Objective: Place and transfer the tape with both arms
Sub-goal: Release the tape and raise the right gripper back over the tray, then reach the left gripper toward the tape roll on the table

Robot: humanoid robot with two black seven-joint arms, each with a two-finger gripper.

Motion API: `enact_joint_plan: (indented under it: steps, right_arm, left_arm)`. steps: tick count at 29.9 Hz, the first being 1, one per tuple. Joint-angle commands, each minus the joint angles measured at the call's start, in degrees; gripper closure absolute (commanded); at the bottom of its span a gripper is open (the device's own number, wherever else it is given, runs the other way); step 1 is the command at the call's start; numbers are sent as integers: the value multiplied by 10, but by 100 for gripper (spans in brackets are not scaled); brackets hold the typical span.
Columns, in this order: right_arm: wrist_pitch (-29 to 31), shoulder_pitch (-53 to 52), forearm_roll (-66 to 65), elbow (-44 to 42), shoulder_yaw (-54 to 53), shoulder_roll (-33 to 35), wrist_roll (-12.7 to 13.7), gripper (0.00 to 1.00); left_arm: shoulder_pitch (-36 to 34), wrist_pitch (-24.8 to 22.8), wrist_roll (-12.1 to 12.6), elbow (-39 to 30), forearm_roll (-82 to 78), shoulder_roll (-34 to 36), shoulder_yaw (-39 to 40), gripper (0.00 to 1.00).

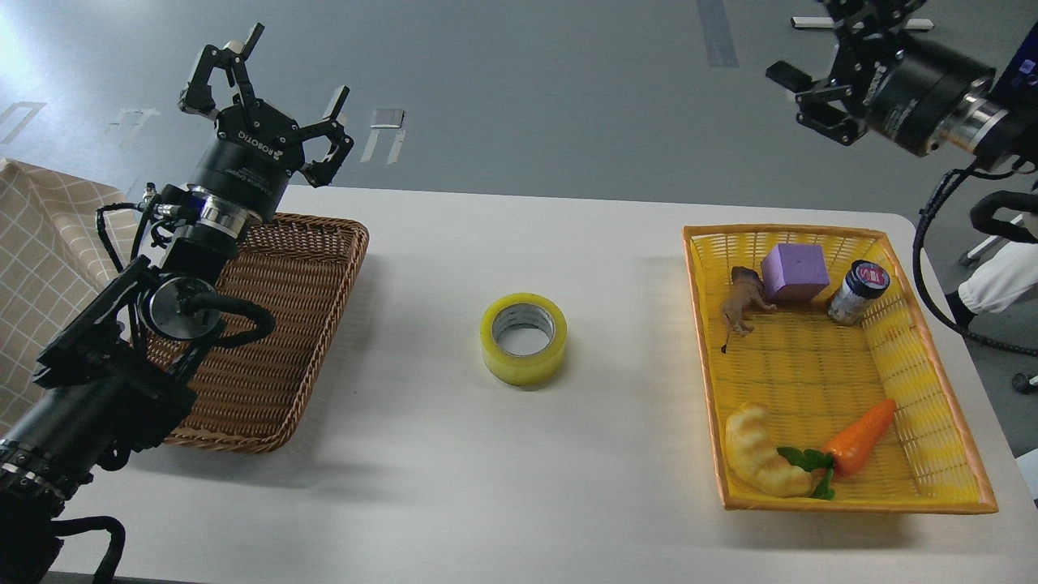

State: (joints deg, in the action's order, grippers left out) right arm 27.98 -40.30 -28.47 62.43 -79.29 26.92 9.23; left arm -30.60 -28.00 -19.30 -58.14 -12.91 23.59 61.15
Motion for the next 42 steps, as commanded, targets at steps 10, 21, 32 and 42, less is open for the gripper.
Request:
enact_joint_plan:
  steps: [10, 21, 32, 42]
  right_arm:
    - [0, 65, 318, -39, -30, -23, 3, 1]
    - [0, 153, 322, -12, -35, -49, 32, 1]
    - [0, 206, 322, -10, -60, -49, 31, 1]
    - [0, 231, 322, -10, -61, -50, 29, 1]
  left_arm:
    - [-9, 0, 1, 1, -8, 17, -1, 1]
    - [-6, 0, -18, -16, -233, 17, -1, 1]
    - [-32, 93, -9, -54, -672, 16, -64, 1]
    - [-100, 154, -13, -89, -945, 36, -194, 2]
